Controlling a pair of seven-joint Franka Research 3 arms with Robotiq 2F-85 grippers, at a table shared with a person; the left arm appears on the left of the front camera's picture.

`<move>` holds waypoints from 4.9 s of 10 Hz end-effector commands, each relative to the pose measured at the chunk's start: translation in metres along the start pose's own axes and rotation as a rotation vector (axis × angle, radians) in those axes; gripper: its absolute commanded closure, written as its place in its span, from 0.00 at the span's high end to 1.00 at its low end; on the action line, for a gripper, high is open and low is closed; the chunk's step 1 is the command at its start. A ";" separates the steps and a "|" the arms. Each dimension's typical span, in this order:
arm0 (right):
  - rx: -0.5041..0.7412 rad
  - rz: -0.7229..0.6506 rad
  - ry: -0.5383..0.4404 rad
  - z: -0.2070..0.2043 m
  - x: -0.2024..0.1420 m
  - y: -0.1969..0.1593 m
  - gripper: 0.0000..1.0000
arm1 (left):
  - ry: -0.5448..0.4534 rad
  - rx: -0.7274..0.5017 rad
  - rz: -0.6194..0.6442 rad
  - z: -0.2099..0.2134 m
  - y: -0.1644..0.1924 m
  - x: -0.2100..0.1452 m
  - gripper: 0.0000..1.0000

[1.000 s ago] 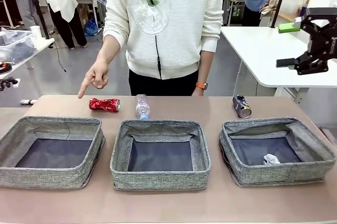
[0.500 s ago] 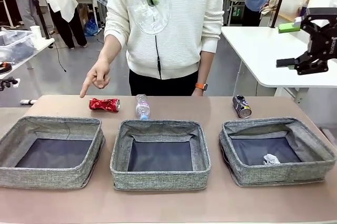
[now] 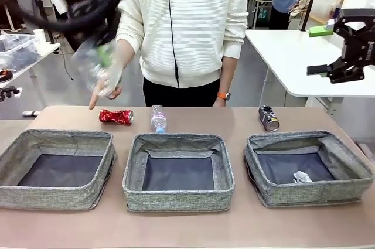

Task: Sort the waste into the appropriate baskets.
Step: Place the picked waste into the Fabric basket indicated by the person, then pick up the waste item pointed out by the person.

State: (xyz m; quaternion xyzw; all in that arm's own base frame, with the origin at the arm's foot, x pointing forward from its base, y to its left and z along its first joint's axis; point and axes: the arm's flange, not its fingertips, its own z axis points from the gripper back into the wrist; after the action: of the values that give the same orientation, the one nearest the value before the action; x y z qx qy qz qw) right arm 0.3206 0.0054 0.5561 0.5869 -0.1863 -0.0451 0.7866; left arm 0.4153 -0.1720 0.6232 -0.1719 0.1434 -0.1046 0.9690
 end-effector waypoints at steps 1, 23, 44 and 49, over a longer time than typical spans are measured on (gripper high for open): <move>-0.002 -0.021 0.004 0.000 0.000 0.004 1.00 | -0.099 -0.066 0.090 -0.087 0.081 -0.041 0.01; -0.002 -0.021 0.004 0.000 0.000 0.004 1.00 | -0.389 -1.001 -0.443 -0.081 0.194 -0.089 1.00; -0.002 -0.021 0.004 0.000 0.000 0.004 1.00 | -0.532 -1.127 -0.138 -0.070 0.215 -0.094 1.00; -0.002 -0.021 0.004 0.000 0.000 0.004 1.00 | -0.532 -1.127 -0.138 -0.070 0.215 -0.094 1.00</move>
State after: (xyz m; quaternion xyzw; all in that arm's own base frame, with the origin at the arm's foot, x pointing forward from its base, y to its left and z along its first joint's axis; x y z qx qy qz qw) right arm 0.3206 0.0054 0.5564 0.5869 -0.1862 -0.0450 0.7867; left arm 0.3405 0.0273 0.5047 -0.6867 -0.0800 -0.0189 0.7222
